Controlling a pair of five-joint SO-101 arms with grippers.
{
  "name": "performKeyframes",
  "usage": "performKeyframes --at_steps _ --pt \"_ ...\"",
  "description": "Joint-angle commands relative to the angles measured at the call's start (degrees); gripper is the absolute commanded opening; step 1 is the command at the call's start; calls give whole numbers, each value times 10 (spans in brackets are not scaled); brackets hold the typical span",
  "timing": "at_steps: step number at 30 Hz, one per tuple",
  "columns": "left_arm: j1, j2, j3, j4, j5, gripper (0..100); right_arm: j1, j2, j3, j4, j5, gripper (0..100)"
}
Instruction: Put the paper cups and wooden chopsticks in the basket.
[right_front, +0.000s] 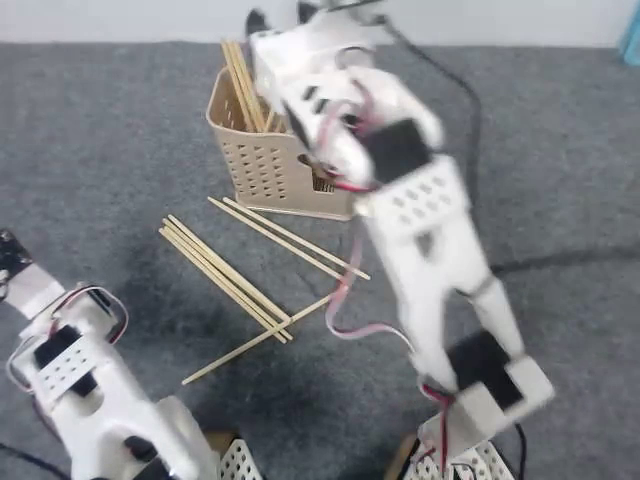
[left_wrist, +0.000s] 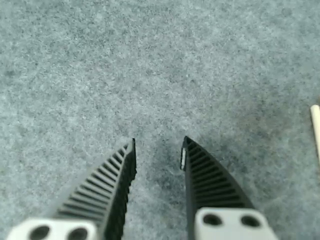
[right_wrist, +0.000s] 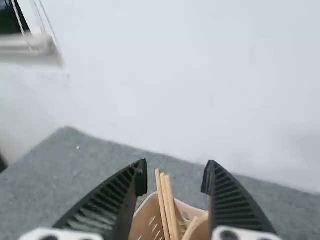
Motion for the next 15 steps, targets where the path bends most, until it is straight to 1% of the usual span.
performKeyframes --at_steps 1,6,7,9,10,11,13,15 --pt "18 -12 -4 -13 -6 138 19 -118 -22 114 -5 139" --pt "49 -12 -26 3 -6 137 81 -202 -12 364 -4 60" --pt "60 -12 -41 18 -6 137 98 -207 -9 400 -4 50" --pt "82 -12 -87 76 -3 137 131 -210 3 467 -4 34" --pt "92 -12 -116 105 -2 137 146 -210 17 492 -4 29" --pt "103 -11 -144 138 -2 137 165 -214 48 493 -4 24" --pt "125 -11 -198 198 9 137 214 -223 144 491 -4 8" --pt "143 -11 -240 241 34 137 249 -231 241 486 -3 8"
